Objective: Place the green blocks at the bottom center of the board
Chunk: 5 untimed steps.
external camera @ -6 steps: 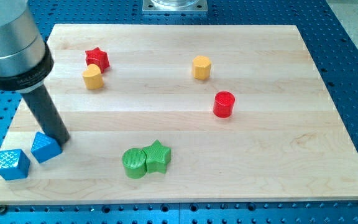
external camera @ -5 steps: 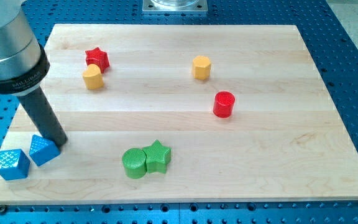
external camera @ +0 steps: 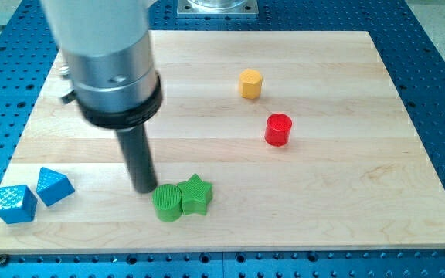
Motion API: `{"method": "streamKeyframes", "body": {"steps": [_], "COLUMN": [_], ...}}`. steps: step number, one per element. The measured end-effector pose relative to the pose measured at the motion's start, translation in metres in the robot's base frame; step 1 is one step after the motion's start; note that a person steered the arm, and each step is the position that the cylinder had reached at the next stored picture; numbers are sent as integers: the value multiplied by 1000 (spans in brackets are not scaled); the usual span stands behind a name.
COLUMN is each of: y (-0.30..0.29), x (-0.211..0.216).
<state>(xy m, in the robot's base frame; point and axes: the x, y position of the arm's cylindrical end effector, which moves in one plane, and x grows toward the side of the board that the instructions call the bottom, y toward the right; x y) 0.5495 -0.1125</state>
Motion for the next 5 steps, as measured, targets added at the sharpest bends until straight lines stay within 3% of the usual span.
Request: {"method": "streamKeyframes", "body": {"steps": [1,3,5], "y": [-9,40,77], "x": [16,20,-10]}}
